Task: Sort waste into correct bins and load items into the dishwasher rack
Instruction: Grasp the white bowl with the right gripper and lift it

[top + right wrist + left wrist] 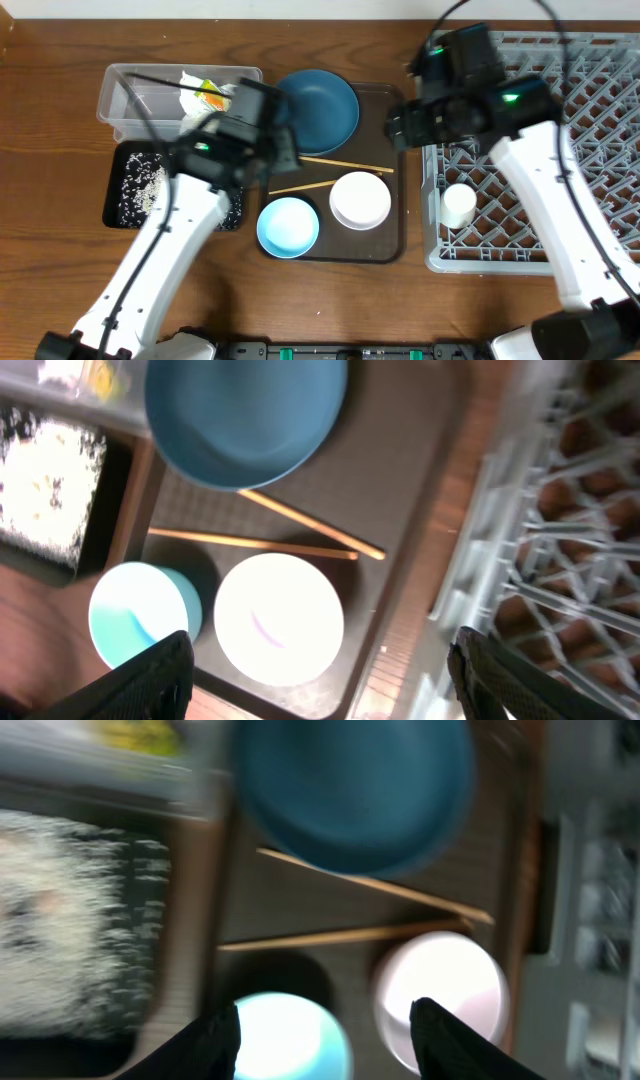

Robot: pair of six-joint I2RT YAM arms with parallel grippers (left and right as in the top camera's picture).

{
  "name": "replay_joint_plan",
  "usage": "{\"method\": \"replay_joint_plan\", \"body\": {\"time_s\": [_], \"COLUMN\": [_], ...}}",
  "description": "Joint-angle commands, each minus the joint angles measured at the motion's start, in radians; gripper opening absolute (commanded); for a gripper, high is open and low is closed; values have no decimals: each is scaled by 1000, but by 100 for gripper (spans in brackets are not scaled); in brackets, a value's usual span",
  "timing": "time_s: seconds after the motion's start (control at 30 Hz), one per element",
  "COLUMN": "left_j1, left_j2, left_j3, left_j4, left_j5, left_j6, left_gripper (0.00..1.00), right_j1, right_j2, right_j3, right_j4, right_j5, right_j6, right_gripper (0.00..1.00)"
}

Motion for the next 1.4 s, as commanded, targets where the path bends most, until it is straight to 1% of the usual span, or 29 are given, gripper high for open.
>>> {"method": "replay_joint_plan", "body": {"time_s": [0.0, 0.1, 0.17, 0.27, 0.3, 0.33, 0.37, 0.4, 0.53, 0.6, 0.67, 0.8, 0.87, 0.9, 1.03, 1.17, 1.37], "left_j1": [92, 143, 160, 164, 164, 163, 163, 163, 163, 163, 163, 163, 163, 163, 163, 163, 163], "left_j2": [6, 8, 8, 8, 8, 8, 8, 8, 8, 8, 8, 8, 8, 8, 8, 8, 8], "left_j3": [11, 11, 11, 11, 11, 11, 11, 11, 11, 11, 11, 11, 11, 11, 11, 11, 11], "left_j4": [-19, -30, -32, -43, -49, -53, -55, -55, -54, -55, -54, -54, -54, -54, -54, -54, -54], "left_j5": [-8, -8, -8, -8, -8, -8, -8, -8, -8, -8, -8, -8, -8, -8, -8, -8, -8], "left_j6": [-6, -6, -5, -5, -5, -5, -5, -5, -5, -5, -5, -5, -5, -5, -5, -5, -5], "left_gripper": [62, 64, 64, 65, 66, 69, 75, 77, 79, 83, 84, 85, 85, 85, 86, 86, 86], "right_j1": [55, 83, 87, 87, 86, 86, 86, 86, 87, 86, 86, 86, 86, 86, 83, 72, 28], "right_j2": [89, 171, 222, 292, 319, 338, 359, 376, 435, 453, 463, 463, 463, 463, 454, 399, 215], "right_j3": [-26, -26, -26, -26, -26, -26, -26, -26, -29, -33, -41, -74, -100, -108, -108, -55, 59], "right_j4": [5, -2, -8, -23, -32, -40, -49, -57, -73, -71, -60, -11, 26, 35, 36, -15, -113], "right_j5": [21, 29, 32, 32, 32, 32, 32, 32, 32, 32, 32, 34, 37, 40, 51, 51, 104], "right_j6": [22, 14, 14, -13, -24, -37, -53, -68, -108, -110, -110, -117, -117, -117, -117, -116, -116], "right_gripper": [80, 78, 75, 65, 58, 52, 49, 47, 45, 43, 33, 21, 10, 1, 1, 1, 1]}}
